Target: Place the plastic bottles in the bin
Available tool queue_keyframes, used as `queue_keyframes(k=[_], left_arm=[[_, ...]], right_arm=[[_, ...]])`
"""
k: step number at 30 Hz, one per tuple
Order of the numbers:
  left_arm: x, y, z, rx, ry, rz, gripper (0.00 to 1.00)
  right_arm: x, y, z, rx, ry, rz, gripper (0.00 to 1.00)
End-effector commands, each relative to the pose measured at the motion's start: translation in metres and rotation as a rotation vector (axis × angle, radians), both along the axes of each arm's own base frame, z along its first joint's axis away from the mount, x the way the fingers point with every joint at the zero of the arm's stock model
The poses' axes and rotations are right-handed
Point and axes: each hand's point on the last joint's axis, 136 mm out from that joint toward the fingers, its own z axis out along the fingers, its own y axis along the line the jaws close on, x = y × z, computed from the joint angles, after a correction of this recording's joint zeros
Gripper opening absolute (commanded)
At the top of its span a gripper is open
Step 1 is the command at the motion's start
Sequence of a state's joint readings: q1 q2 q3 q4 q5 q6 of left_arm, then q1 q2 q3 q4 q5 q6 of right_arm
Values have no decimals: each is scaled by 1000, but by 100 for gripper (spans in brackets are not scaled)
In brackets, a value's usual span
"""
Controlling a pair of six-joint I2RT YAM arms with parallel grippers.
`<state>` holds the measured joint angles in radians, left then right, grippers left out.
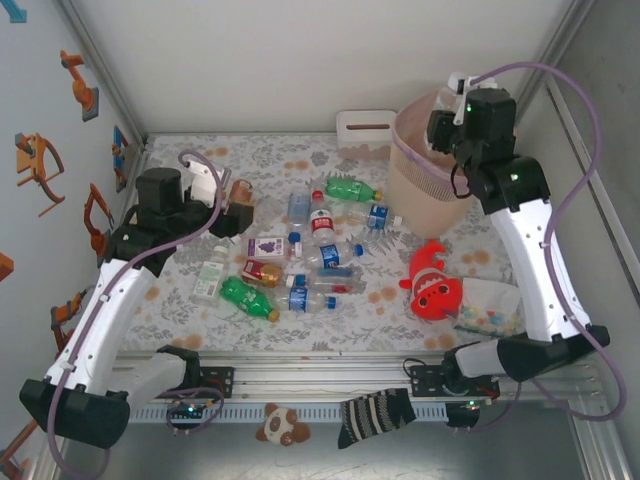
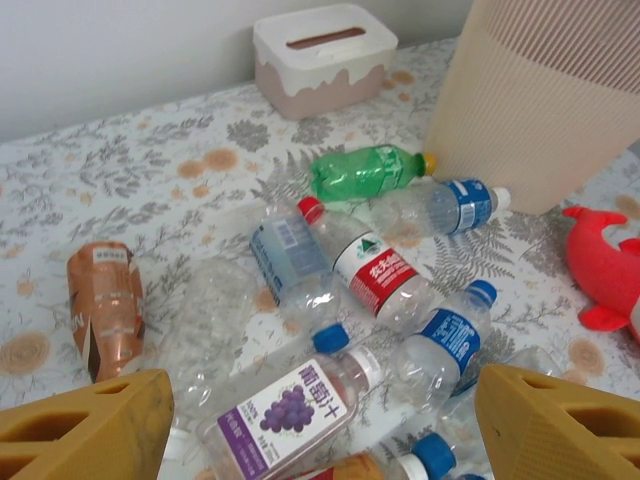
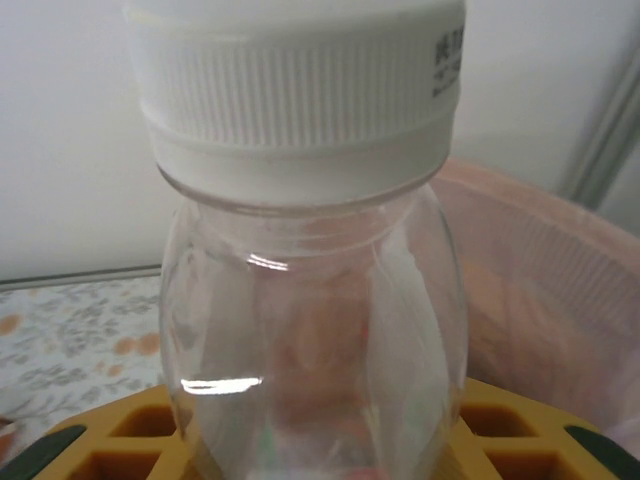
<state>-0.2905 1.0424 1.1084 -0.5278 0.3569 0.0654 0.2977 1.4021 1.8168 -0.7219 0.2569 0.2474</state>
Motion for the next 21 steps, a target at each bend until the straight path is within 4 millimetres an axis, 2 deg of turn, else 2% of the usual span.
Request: queue_keyframes(k=[1,6,14,21], left_arm=[[-8,5,-10,13,20,-18,79],[-6,14,-26,30,37,-1,79],[-4,23,-52,101,73,14,79],[-2,26,-53,107,74,28,79]], right_arm=[[14,-26,-23,-174,115,-65,42],[39,-58,-52,-289,234,-135,41],[77,-93,-100,-380,380,-168,39],[107,-110,-158,-402,509,-162,39]])
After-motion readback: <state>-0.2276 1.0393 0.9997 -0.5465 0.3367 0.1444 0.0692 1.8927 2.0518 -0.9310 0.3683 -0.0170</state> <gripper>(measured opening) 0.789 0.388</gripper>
